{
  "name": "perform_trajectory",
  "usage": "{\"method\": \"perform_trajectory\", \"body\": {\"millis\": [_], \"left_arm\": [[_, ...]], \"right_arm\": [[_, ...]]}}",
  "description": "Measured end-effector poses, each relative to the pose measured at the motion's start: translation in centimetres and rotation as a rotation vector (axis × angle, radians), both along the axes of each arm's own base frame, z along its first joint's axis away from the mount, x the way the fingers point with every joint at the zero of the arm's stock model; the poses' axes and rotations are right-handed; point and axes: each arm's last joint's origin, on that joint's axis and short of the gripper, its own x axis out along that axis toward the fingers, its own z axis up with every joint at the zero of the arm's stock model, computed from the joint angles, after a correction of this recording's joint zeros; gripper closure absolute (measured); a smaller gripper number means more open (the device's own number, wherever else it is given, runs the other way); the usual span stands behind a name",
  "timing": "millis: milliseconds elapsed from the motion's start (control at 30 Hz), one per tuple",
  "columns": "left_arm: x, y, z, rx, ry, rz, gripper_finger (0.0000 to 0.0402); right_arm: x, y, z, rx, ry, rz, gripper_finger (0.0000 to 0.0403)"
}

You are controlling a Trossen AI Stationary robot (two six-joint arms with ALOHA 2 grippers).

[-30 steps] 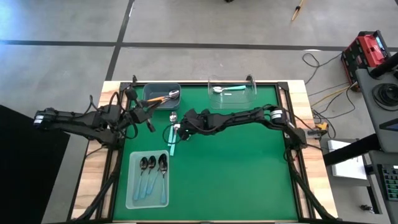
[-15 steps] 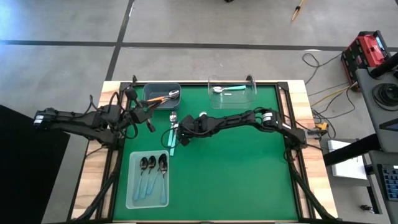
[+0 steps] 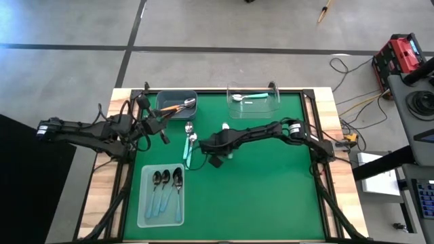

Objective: Sort silverware by color (type)
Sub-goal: Adjust the light blue spoon, then put the light blue spoon into the transparent bin

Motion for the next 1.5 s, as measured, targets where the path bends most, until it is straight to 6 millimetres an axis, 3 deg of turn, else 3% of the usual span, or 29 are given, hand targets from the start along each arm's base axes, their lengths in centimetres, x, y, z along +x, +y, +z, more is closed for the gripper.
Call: {"method": "perform_trajectory", "body": {"millis": [133, 267, 567, 733, 867, 1167, 1333, 1500], "left_arm": [[0.0, 0.0, 0.0, 0.000, 0.002, 0.000, 0.0401], [0.0, 0.0, 0.0, 0.000, 0.003, 0.000, 0.0401], [0.8, -0.2, -0.5, 0.004, 0.039, -0.059, 0.0401], [1.2, -0.2, -0.8, 0.018, 0.063, -0.060, 0.0401], [1.2, -0.2, -0.7, 0.020, 0.063, -0.060, 0.0401], [1.2, -0.2, -0.7, 0.020, 0.062, -0.060, 0.0401], [1.2, -0.2, -0.7, 0.020, 0.062, -0.060, 0.0401], [1.2, -0.2, -0.7, 0.021, 0.063, -0.060, 0.0401]], "right_arm": [[-1.5, 1.3, 0.6, 0.015, 0.121, 0.000, 0.0394], [-2.0, 2.0, 2.3, 0.015, 0.099, -0.013, 0.0394], [-2.7, 1.2, 5.9, 0.009, 0.006, -0.033, 0.0394], [-3.0, 0.7, 6.8, 0.002, -0.024, -0.060, 0.0394], [-3.1, 0.1, 6.6, -0.002, -0.017, -0.050, 0.0394], [-4.1, -2.4, 3.3, 0.012, 0.034, -0.097, 0.0394], [-3.9, -2.6, 2.0, 0.045, -0.021, -0.090, 0.0394], [-3.9, -2.7, 2.1, 0.044, -0.033, -0.059, 0.0394]]}}
